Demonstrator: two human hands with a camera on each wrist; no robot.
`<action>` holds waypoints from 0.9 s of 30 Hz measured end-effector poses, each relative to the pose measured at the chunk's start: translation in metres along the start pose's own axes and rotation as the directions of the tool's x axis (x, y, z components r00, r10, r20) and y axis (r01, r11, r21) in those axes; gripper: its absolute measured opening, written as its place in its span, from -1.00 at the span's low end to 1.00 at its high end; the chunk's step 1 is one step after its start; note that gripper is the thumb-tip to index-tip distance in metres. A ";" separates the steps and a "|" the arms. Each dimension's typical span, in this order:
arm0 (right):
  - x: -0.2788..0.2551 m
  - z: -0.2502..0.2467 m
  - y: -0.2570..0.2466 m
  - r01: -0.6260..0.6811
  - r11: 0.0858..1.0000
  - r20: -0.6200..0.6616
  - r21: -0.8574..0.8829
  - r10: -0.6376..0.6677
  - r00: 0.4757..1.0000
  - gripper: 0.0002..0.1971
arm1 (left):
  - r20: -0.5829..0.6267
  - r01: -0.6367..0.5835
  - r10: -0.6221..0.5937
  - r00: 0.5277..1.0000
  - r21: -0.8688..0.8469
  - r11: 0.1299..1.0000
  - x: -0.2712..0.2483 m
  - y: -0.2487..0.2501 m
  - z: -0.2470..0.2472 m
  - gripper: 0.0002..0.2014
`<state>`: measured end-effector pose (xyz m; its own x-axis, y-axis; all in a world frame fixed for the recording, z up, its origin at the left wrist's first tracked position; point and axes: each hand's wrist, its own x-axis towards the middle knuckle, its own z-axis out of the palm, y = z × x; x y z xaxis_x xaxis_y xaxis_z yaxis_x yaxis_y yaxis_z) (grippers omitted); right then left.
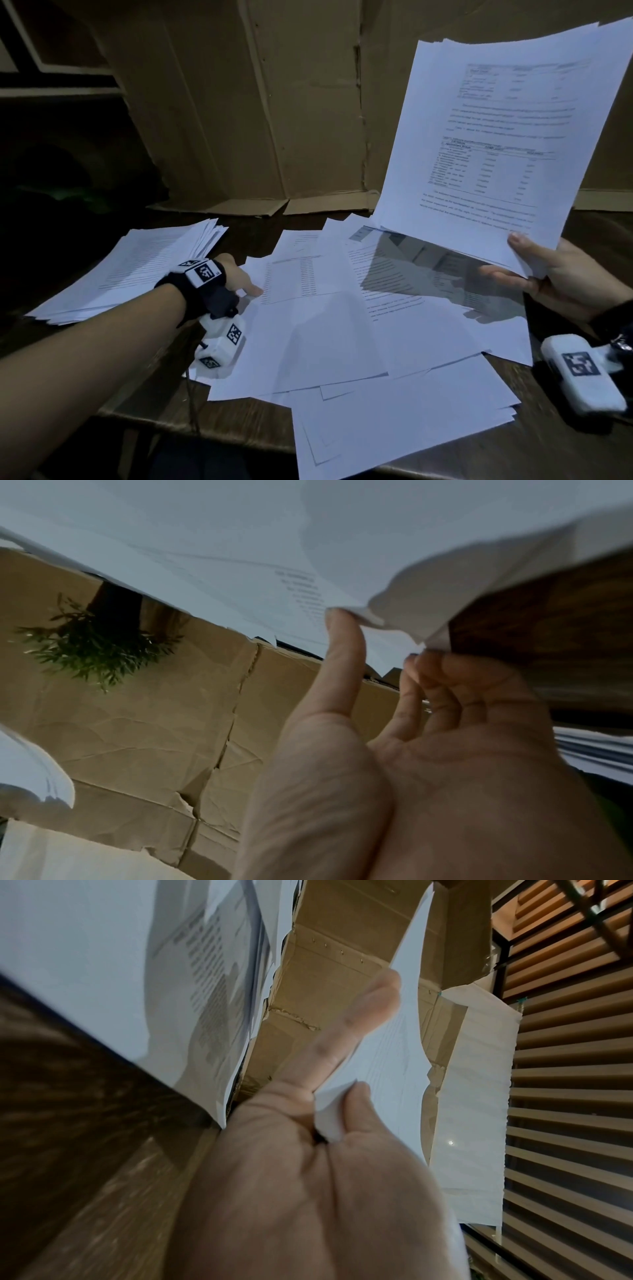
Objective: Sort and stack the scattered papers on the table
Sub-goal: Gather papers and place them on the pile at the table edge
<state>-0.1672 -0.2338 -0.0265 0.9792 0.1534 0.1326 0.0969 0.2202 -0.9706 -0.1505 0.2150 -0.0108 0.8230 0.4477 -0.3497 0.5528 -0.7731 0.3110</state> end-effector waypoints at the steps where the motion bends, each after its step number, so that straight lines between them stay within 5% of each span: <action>1: 0.000 -0.001 0.000 -0.005 1.000 0.001 0.004 0.005 1.000 -0.59 | -0.001 0.002 -0.002 1.000 -0.003 1.000 0.001 0.000 0.001 -0.19; 7: 0.001 -0.002 0.002 -0.002 1.000 0.011 -0.010 0.002 1.000 -0.60 | 0.008 -0.012 0.012 1.000 -0.054 0.998 0.002 0.001 0.003 -0.31; 10: 0.001 -0.003 0.003 -0.007 1.000 0.021 -0.017 0.008 1.000 -0.63 | -0.063 -0.157 0.152 0.986 -0.086 0.984 0.006 0.001 0.005 -0.66; 13: 0.002 -0.005 0.004 -0.009 0.999 0.029 -0.034 0.010 1.000 -0.62 | -0.274 -0.348 0.316 0.908 -0.074 0.935 0.009 0.003 0.001 -0.75; 15: 0.003 -0.005 0.005 -0.013 0.999 0.030 -0.036 0.014 0.999 -0.62 | -0.403 -0.509 0.397 0.825 -0.222 0.832 0.002 0.006 -0.007 -0.72; 19: 0.004 -0.006 0.007 -0.040 0.999 0.035 -0.024 0.040 0.999 -0.62 | -0.397 -0.677 0.572 0.718 -0.588 0.442 -0.026 0.014 -0.025 -0.72; 23: 0.004 -0.006 0.008 -0.085 0.996 0.037 -0.002 0.085 0.996 -0.59 | -0.388 -0.571 0.513 0.765 -0.777 0.264 -0.040 0.027 -0.045 -0.74; 27: 0.003 -0.006 0.007 -0.130 0.991 0.069 -0.002 0.130 0.989 -0.60 | -0.339 -0.504 0.510 0.790 -0.834 0.226 -0.044 0.040 -0.046 -0.71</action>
<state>-0.1626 -0.2379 -0.0344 0.9688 0.2470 0.0189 -0.0309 0.1960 -0.9801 -0.1585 0.1852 0.0578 0.9769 0.1116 0.1823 -0.1805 -0.0260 0.9832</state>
